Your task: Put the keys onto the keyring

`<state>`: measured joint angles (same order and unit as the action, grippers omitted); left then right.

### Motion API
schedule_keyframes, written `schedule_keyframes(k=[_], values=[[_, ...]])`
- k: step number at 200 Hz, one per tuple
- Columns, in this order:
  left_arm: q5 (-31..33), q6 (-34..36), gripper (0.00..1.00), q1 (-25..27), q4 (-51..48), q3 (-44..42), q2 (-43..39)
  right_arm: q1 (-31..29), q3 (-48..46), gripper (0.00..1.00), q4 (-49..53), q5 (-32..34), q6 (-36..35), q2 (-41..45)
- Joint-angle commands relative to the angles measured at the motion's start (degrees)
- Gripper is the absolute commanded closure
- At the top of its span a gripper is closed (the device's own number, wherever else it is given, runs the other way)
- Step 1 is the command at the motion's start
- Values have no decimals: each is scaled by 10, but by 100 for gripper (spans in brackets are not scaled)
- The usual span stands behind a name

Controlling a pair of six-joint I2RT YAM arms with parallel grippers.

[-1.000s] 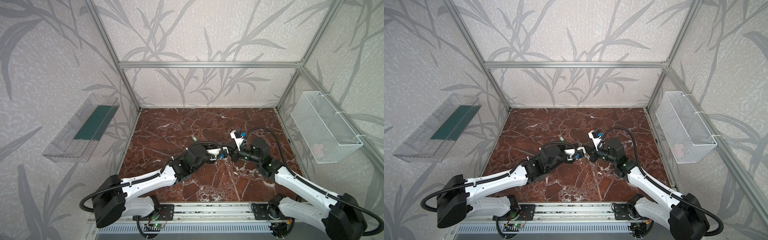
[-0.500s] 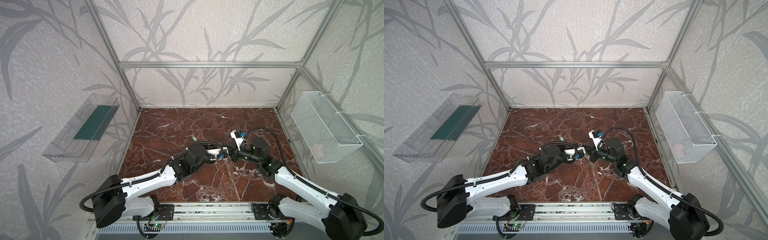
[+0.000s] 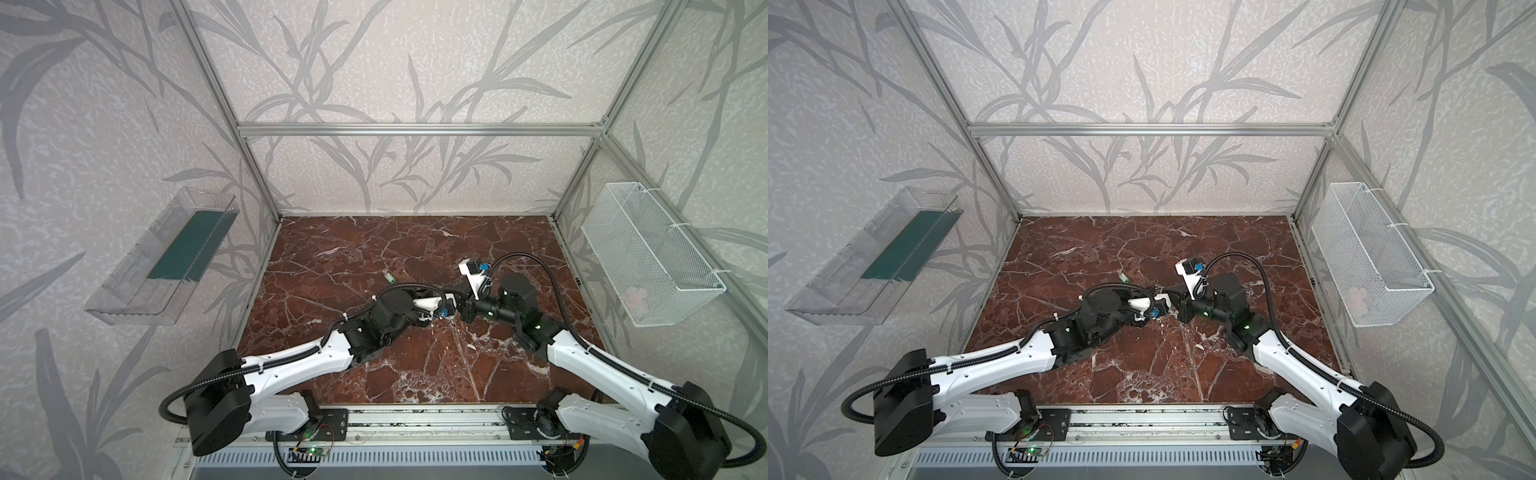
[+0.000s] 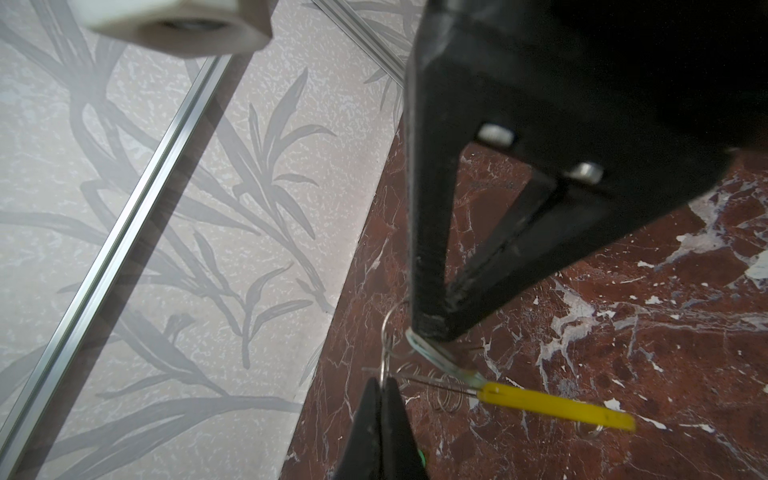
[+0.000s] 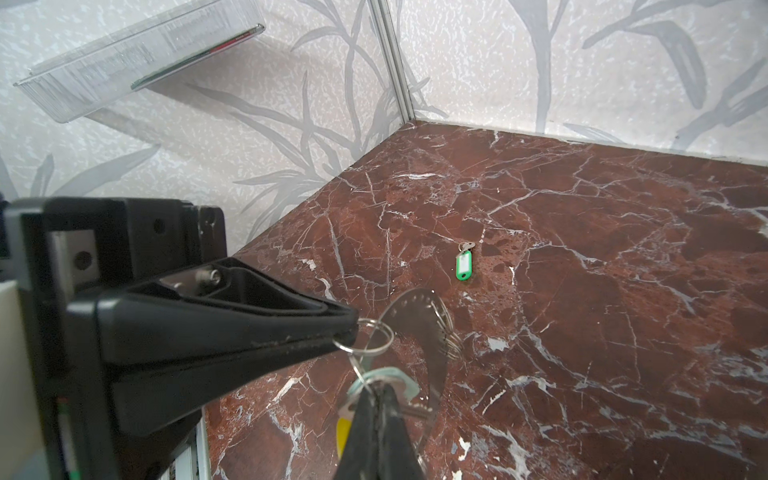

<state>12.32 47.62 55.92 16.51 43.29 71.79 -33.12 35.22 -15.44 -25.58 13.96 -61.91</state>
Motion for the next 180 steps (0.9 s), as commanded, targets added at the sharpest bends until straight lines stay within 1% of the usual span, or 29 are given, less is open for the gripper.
schedule_keyframes(k=[1,88,157,180], values=[[-7,-6,100,5,2,12,-1,-4,21,100,-8,4,3,2],[-30,-25,100,5,-45,26,-1,-16,22,100,-2,38,-5,8],[-35,-32,100,4,-50,28,-4,-19,27,100,25,54,-14,6],[-32,-34,100,3,-47,28,-4,-19,25,100,28,50,-15,7]])
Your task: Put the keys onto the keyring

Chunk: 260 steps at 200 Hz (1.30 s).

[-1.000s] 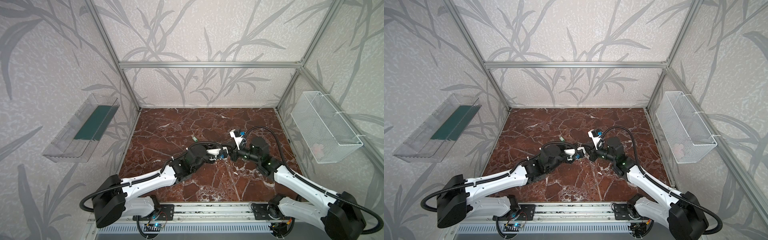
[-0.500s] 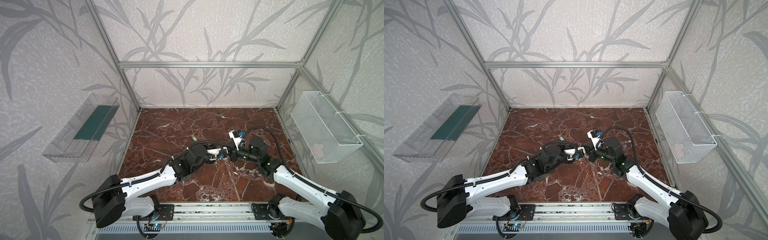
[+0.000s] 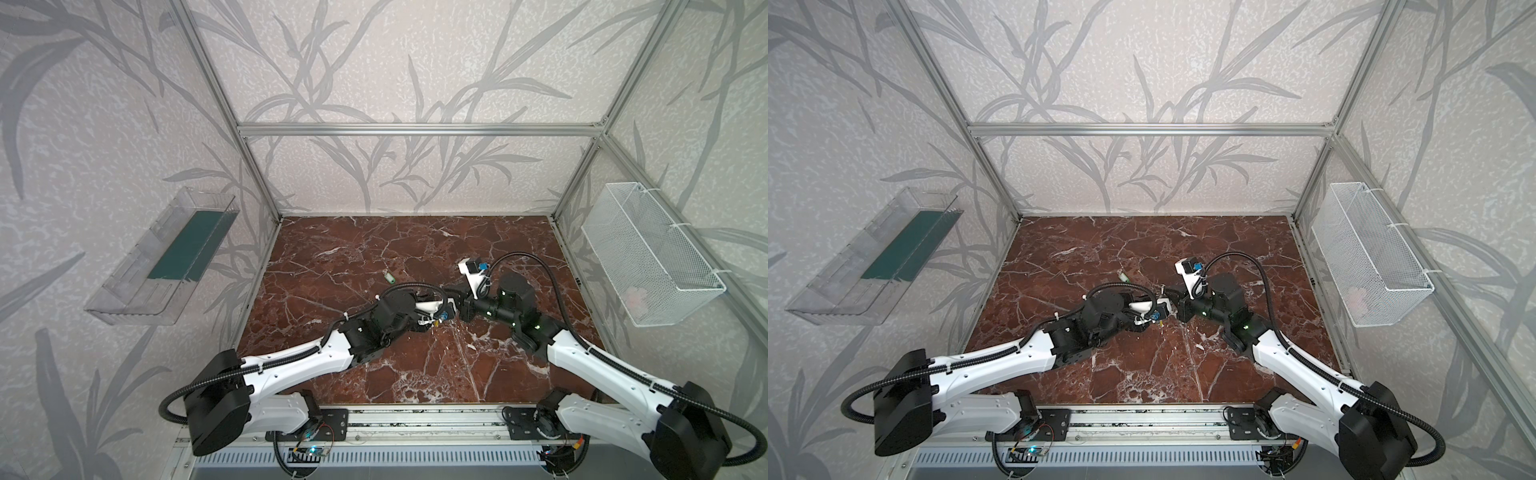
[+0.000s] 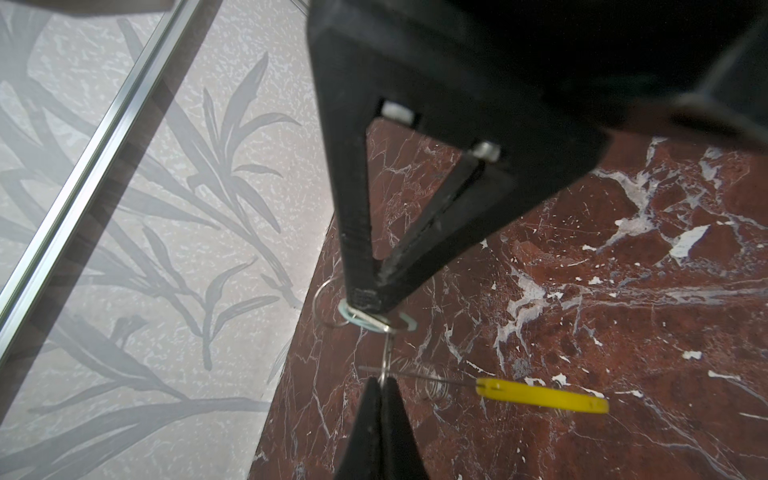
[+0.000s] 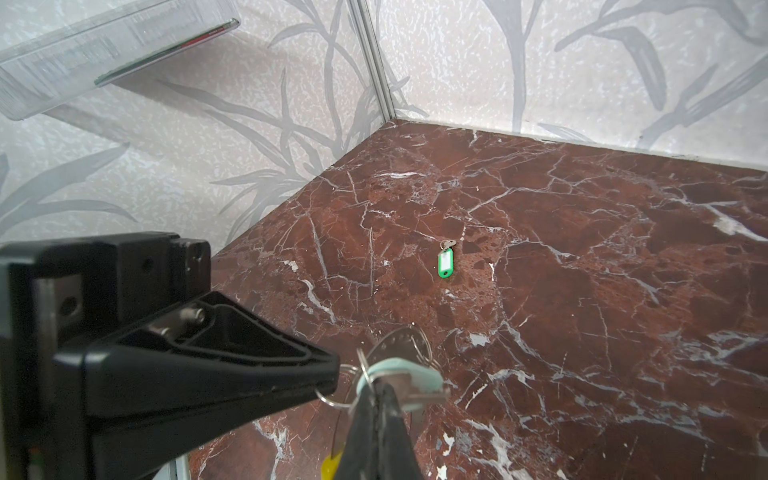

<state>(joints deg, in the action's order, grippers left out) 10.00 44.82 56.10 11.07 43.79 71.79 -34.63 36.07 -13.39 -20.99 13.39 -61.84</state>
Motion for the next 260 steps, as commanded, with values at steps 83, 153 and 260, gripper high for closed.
schedule_keyframes(k=[83,153,260], values=[[19,-43,100,-13,-1,34,-8,-9,-16,100,15,7,-22,40],[17,-91,100,-13,-34,60,-4,-36,-8,100,11,58,-49,36],[20,-115,100,-12,-49,77,8,-40,-19,100,-43,77,-36,36]])
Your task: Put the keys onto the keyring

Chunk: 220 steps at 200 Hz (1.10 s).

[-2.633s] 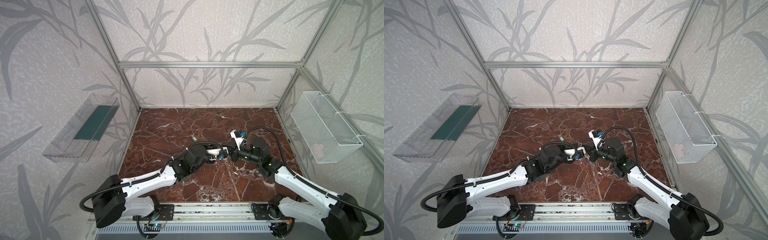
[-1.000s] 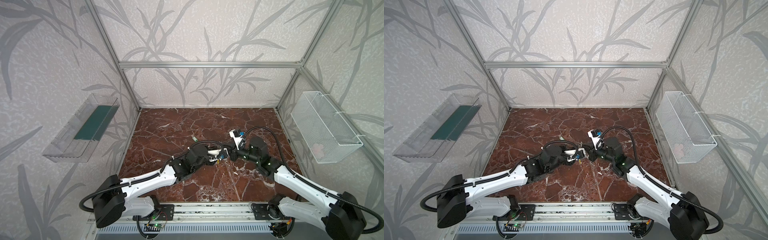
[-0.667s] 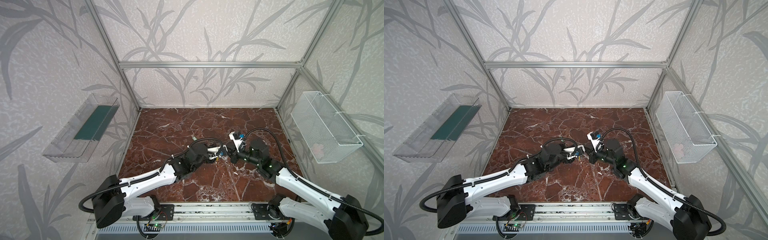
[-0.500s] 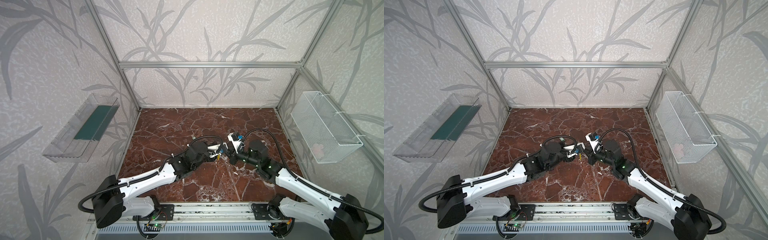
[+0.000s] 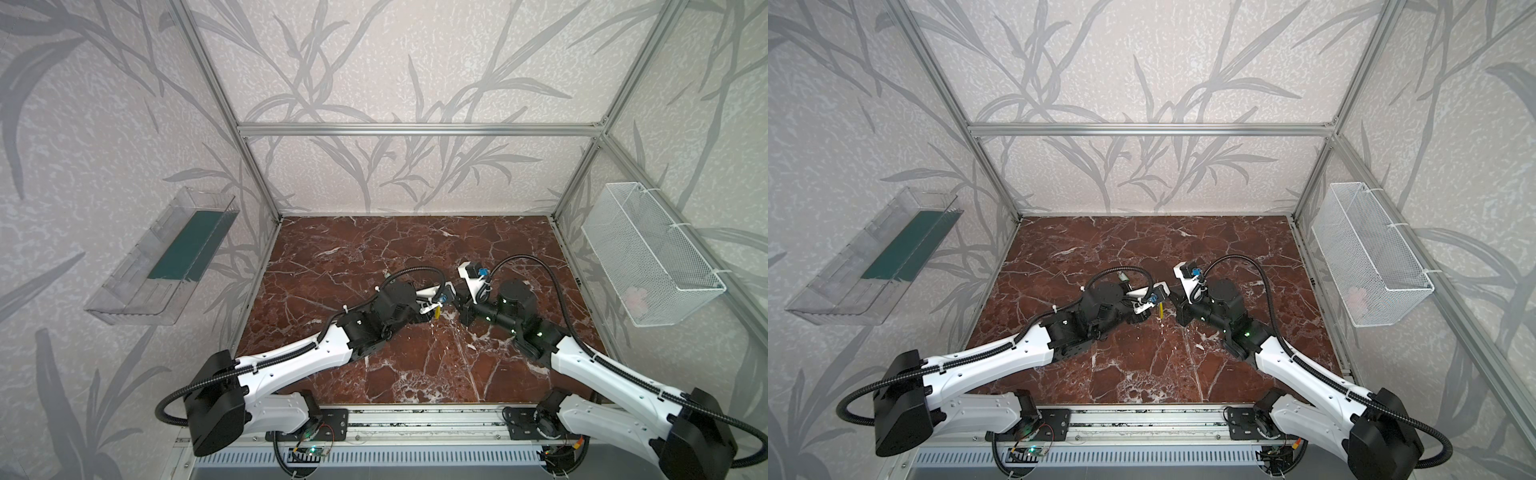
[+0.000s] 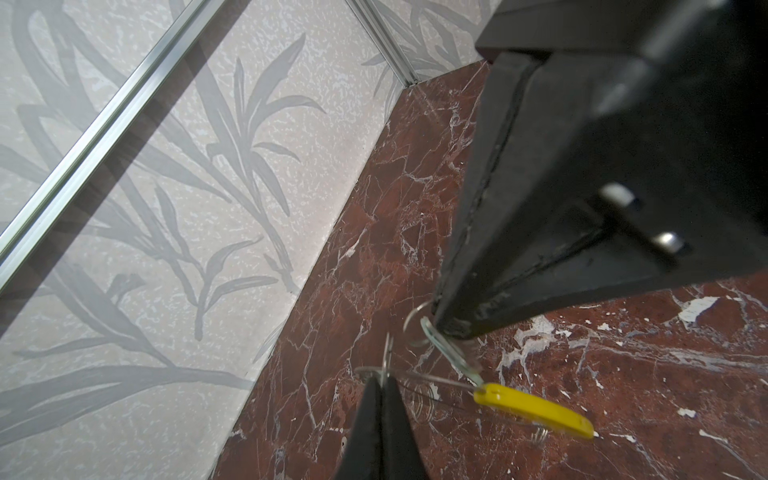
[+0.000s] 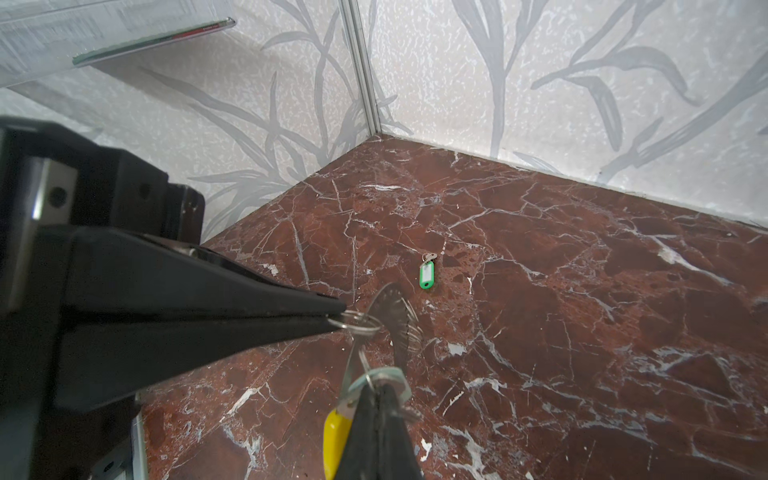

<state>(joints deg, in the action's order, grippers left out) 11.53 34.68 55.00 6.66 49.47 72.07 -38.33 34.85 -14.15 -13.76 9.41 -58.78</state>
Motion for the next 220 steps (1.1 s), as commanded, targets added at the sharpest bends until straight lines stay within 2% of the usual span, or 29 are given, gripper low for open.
schedule_keyframes(k=[1,118,220], values=[[5,-14,100,-1,-5,20,6,-3,-7,100,-36,4,5,6],[4,-25,100,-1,-3,24,8,-9,-8,100,-49,-1,13,-13],[-4,-13,100,1,-4,21,6,-12,-8,100,-69,22,28,-24]])
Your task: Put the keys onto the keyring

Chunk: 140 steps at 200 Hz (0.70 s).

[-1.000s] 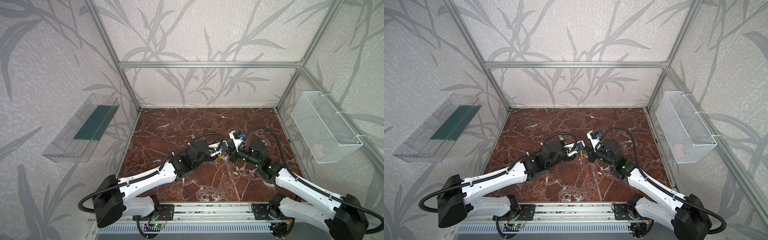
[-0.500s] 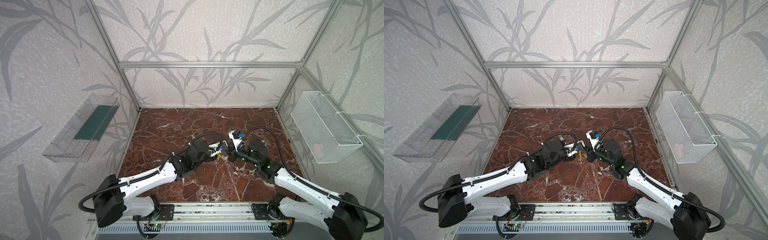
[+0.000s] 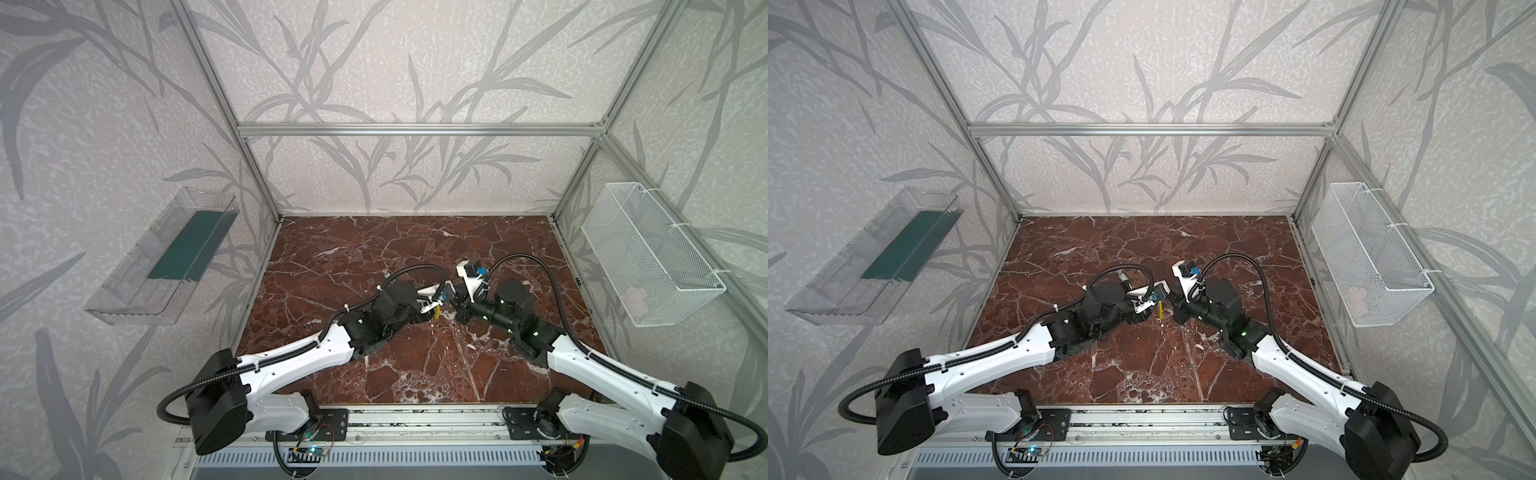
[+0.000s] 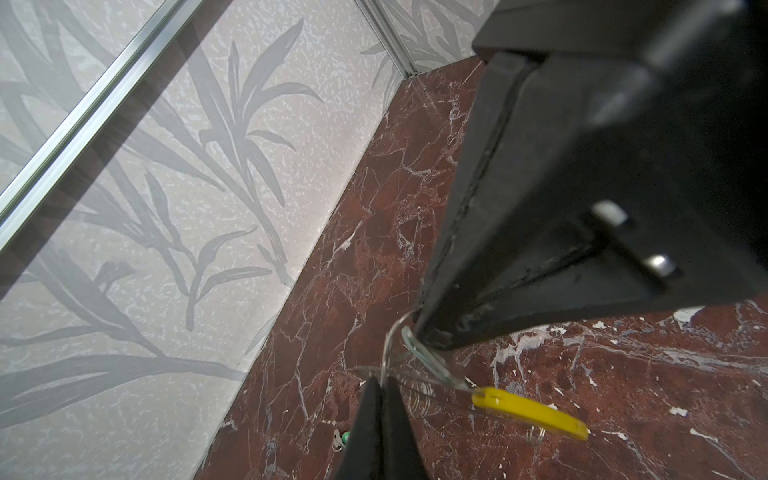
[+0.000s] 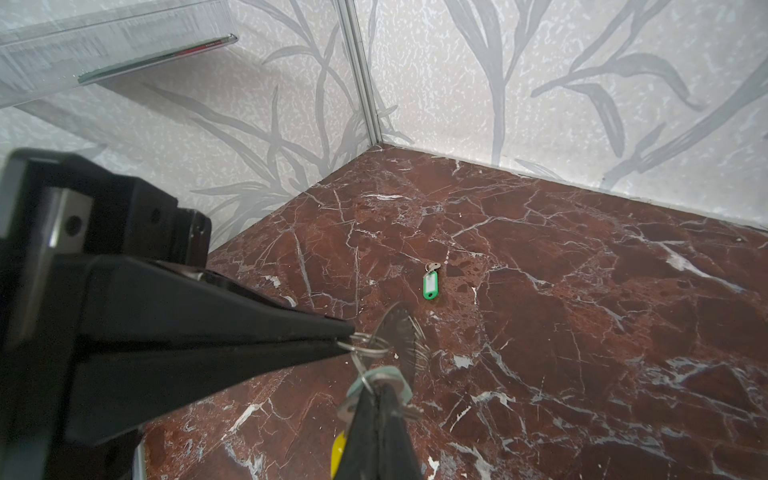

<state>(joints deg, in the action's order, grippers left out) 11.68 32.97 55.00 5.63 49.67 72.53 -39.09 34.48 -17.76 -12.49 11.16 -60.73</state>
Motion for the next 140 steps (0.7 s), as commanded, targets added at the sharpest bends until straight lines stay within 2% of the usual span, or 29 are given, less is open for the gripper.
schedule_keyframes(k=[1,140], values=[[-6,4,100,1,6,20,2,-4,-4,100,-34,9,11,-5],[-29,46,100,3,16,-9,-22,-4,-10,100,-26,31,31,-11]])
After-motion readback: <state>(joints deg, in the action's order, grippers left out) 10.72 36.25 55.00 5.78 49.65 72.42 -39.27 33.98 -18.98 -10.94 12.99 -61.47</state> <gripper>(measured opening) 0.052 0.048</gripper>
